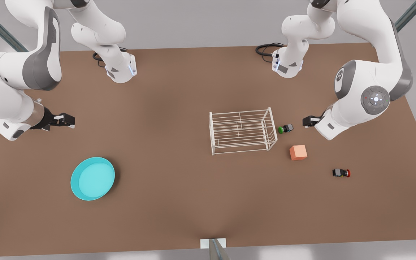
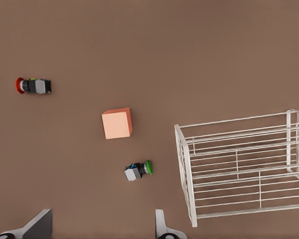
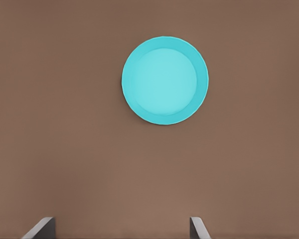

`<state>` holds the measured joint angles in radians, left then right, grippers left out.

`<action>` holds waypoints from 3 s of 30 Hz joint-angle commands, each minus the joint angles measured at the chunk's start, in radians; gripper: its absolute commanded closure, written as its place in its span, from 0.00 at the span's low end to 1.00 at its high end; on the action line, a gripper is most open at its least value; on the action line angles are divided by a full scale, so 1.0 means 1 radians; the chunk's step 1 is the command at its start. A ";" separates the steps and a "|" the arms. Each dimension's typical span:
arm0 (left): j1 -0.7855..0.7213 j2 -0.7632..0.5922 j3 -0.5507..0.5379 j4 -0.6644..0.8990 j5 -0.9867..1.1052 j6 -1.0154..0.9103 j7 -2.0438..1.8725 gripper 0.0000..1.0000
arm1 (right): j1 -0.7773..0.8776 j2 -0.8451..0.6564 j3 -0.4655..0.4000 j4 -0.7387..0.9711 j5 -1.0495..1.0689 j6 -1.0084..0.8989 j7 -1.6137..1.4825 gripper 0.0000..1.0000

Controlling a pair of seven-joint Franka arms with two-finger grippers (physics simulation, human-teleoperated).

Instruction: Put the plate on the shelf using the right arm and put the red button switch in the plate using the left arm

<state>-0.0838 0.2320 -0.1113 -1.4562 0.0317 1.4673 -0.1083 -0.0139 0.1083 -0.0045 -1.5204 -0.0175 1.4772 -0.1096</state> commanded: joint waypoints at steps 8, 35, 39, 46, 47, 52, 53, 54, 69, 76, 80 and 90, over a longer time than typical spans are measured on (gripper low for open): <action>-0.011 0.199 0.239 0.005 -0.088 0.271 -0.062 0.00 | -0.095 0.491 -0.022 0.328 -0.003 0.189 -0.151 0.00; -0.008 0.225 0.321 -0.042 -0.111 0.422 -0.769 0.00 | -0.230 0.732 -0.022 0.101 0.085 0.620 -0.377 0.00; -0.008 0.251 0.323 -0.078 -0.108 0.544 -0.967 0.00 | -0.228 0.734 -0.019 0.092 0.086 0.621 -0.371 0.01; 0.007 0.256 0.344 -0.193 -0.110 0.769 -1.111 0.00 | -0.221 0.752 -0.017 0.088 0.082 0.621 -0.375 0.41; 0.013 0.256 0.345 -0.194 -0.110 0.769 -1.111 0.00 | -0.219 0.752 -0.017 0.089 0.082 0.620 -0.377 0.48; 0.030 0.336 0.345 -0.184 -0.118 0.857 -1.113 0.00 | -0.221 0.751 -0.015 0.091 0.082 0.607 -0.375 0.79; 0.033 0.346 0.343 -0.167 -0.119 0.849 -1.111 0.00 | -0.221 0.752 -0.015 0.091 0.082 0.607 -0.377 0.79; 0.036 0.351 0.343 -0.167 -0.119 0.849 -1.111 0.00 | -0.221 0.752 -0.015 0.094 0.082 0.609 -0.377 0.79; 0.033 0.426 0.340 -0.168 -0.056 0.864 -1.019 0.00 | -0.233 0.666 0.118 0.121 0.206 0.509 -0.384 0.79; 0.049 0.480 0.340 -0.170 -0.067 0.907 -1.156 0.00 | -0.225 0.585 0.388 0.129 0.297 0.394 -0.318 0.79; 0.050 0.498 0.337 -0.170 -0.072 0.939 -1.205 0.00 | -0.202 0.599 0.532 0.180 0.340 0.399 -0.110 0.79; 0.072 0.526 0.334 -0.171 -0.021 0.976 -1.084 0.00 | 0.141 0.651 0.531 0.355 0.352 0.520 0.439 0.79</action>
<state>-0.0127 0.7583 0.2225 -1.6275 -0.0205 2.4332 -1.1869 0.1123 0.7562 0.5250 -1.1685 0.3378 1.9355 -0.1774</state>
